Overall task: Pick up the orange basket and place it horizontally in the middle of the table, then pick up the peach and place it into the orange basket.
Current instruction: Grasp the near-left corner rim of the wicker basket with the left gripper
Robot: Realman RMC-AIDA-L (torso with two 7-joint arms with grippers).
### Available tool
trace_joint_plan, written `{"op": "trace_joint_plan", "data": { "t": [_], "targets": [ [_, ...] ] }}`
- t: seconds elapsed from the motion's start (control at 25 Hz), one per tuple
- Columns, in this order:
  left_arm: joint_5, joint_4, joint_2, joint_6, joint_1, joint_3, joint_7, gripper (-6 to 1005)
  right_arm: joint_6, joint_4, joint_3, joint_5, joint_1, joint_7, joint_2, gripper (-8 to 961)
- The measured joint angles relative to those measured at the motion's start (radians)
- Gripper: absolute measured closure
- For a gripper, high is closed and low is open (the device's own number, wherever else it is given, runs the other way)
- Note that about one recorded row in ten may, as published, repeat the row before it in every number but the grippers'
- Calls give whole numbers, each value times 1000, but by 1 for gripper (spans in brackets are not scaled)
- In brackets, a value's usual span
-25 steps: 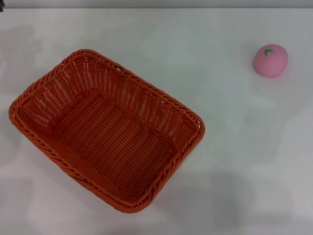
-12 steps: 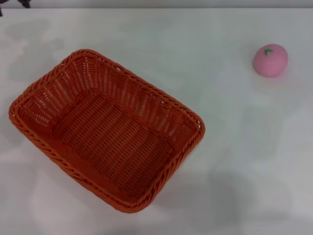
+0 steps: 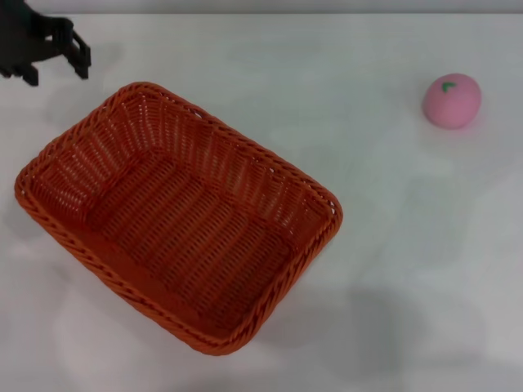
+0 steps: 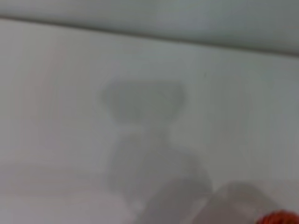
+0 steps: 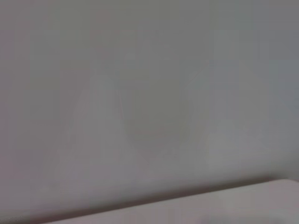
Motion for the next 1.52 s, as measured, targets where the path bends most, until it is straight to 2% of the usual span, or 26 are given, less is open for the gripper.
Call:
{"op": "trace_joint_plan", "data": {
  "t": [0.28, 0.6, 0.72, 0.88, 1.2, 1.52],
  "targets": [
    [16, -69, 13, 92, 7, 40, 0, 350, -6, 8, 0, 0, -2, -3, 3, 453],
    [26, -123, 38, 66, 15, 194, 1, 356, -8, 8, -1, 0, -1, -4, 13, 453],
    [40, -138, 45, 52, 14, 211, 1, 354, -10, 8, -3, 0, 1, -4, 17, 453],
    [43, -139, 46, 24, 4, 221, 1, 349, -19, 10, -3, 0, 7, -5, 23, 453],
    [-12, -111, 31, 6, -42, 304, 1, 337, -30, 35, -1, 0, 31, -5, 24, 453],
    [-42, -110, 26, 26, -38, 316, 1, 326, -38, 35, -1, 0, 37, -5, 25, 452]
  ]
}}
